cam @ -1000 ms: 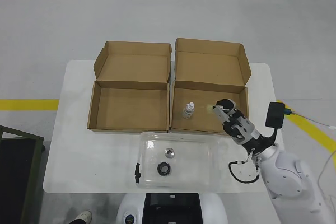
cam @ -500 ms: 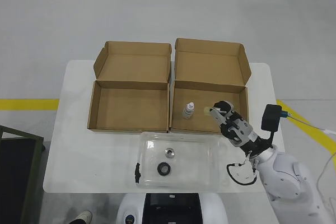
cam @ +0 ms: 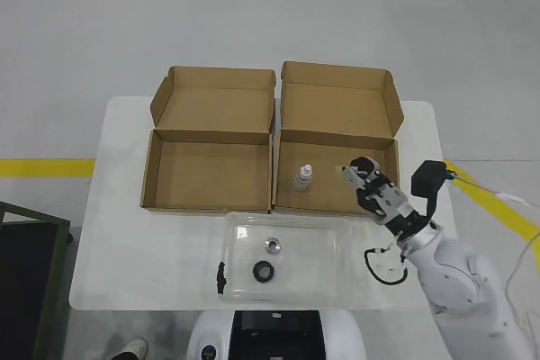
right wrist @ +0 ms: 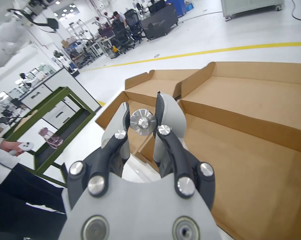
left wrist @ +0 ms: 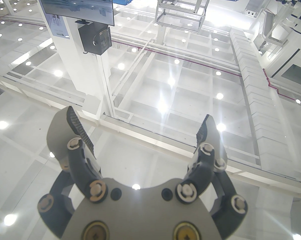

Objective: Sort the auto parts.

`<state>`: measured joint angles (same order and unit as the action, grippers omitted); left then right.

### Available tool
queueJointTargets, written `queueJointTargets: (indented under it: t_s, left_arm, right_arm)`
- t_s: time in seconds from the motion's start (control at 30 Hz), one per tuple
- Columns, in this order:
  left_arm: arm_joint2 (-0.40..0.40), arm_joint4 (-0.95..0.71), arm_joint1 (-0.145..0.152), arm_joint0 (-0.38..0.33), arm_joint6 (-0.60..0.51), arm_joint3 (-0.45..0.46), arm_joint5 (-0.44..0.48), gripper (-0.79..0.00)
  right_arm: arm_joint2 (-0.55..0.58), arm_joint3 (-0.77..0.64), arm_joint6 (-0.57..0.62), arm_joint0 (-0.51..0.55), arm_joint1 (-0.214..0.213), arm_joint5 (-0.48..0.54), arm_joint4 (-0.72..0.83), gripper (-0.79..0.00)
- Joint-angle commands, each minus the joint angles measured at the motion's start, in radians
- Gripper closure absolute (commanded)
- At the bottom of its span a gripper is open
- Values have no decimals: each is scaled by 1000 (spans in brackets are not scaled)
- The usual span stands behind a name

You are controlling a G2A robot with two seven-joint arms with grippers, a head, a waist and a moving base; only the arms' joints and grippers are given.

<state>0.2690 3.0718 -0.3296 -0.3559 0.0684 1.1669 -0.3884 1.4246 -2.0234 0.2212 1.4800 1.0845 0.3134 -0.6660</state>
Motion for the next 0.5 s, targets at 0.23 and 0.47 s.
queueJointTargets:
  t_s: [0.23,0.47]
  left_arm:
    - [0,0,0,0,0,0,0,-785]
    - [0,0,0,0,0,0,0,-785]
  right_arm:
    - [-71,92,77,-94,4,-56,-225,0]
    - [-153,200,119,-179,12,-78,-395,0]
